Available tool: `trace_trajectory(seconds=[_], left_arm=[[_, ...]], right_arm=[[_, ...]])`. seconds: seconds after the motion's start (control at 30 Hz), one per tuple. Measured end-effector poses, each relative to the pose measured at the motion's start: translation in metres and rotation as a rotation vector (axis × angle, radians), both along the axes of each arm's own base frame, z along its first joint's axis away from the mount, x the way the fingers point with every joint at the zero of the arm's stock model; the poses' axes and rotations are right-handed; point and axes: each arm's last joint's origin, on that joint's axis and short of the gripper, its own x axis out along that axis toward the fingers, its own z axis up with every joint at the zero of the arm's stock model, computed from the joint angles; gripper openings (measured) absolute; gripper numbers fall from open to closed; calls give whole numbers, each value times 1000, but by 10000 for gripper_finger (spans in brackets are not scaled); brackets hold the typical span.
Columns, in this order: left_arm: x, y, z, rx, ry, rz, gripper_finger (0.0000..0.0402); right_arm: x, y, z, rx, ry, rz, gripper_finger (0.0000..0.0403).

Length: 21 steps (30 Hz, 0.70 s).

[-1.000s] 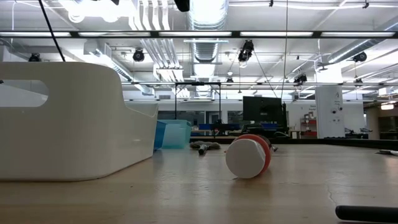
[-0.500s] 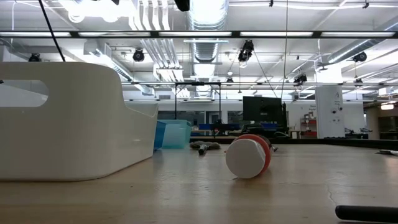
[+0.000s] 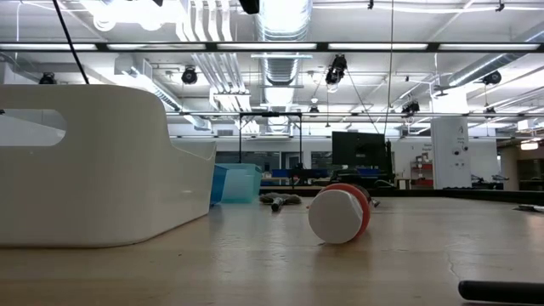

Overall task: Pick & Place Paint Supplies
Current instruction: Put the red paint bottle into the blue bin

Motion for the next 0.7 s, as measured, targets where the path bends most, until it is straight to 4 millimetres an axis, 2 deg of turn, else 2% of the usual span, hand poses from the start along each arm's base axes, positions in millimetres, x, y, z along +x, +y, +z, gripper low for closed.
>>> trace_trajectory(seconds=[0.17, 0.5, 0.7], left_arm=[[0, 0, 0, 0, 0, 1, 162], [0, 0, 0, 8, -4, 5, 162], [0, 0, 0, 11, -4, 15, 162]], right_arm=[[1, -3, -1, 12, 1, -8, 216], [2, -4, -1, 21, 1, -7, 108], [2, -3, -1, 19, 0, 7, 107]])
